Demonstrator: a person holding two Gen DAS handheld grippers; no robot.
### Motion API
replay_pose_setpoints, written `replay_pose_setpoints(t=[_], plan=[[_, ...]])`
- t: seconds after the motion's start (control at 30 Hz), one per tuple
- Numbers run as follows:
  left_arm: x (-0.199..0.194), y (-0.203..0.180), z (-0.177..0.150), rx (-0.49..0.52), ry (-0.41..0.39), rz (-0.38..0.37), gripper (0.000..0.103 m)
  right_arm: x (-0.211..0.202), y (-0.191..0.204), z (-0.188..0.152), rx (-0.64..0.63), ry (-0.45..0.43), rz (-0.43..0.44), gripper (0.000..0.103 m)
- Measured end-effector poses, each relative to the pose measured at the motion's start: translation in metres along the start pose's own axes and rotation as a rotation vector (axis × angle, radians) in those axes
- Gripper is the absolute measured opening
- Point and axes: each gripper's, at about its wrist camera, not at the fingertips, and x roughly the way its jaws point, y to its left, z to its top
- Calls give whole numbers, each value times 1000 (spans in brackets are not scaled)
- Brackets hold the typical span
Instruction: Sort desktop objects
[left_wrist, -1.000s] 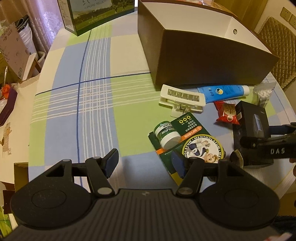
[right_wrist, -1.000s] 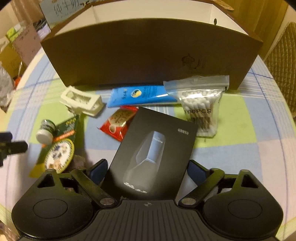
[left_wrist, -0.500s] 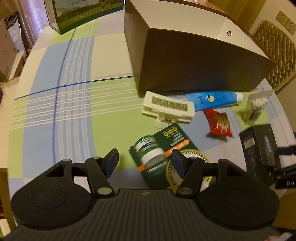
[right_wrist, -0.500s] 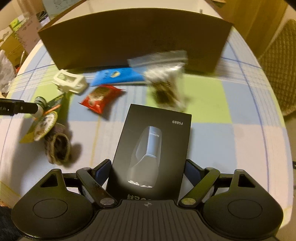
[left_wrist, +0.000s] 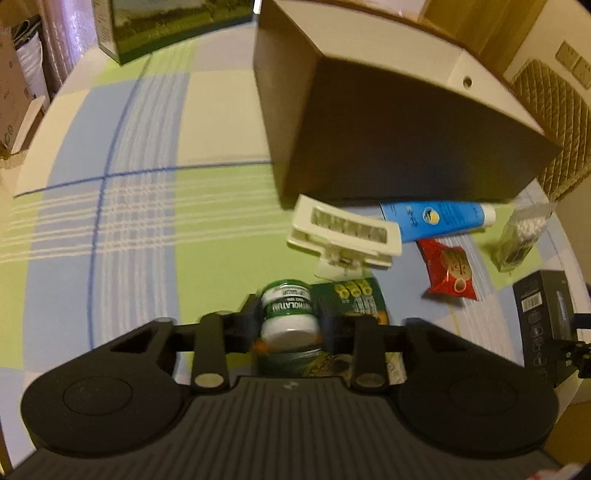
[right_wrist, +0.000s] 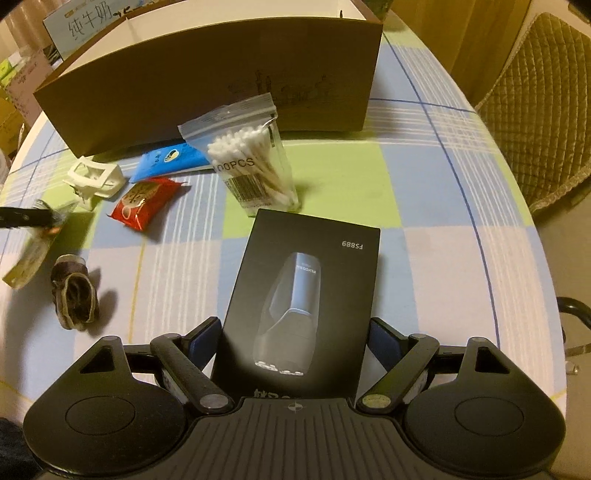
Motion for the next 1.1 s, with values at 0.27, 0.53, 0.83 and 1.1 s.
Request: replay_pose_setpoints(t=[0.27,0.53,0.83,1.1], plan=[[-23,47,-4,-74,-26,87,27,8,-2,5,-23,8,8,82],[-13,52,-31,-74,12,139,36,14,-2,10,-60,15,-1,85],[-6,36,-32,39,-13,207,28,21,-3,9,-72,12,-9,87],[-8,34,-34,45,-4,212,27,20,-4,3,-85,-9,-13,79]])
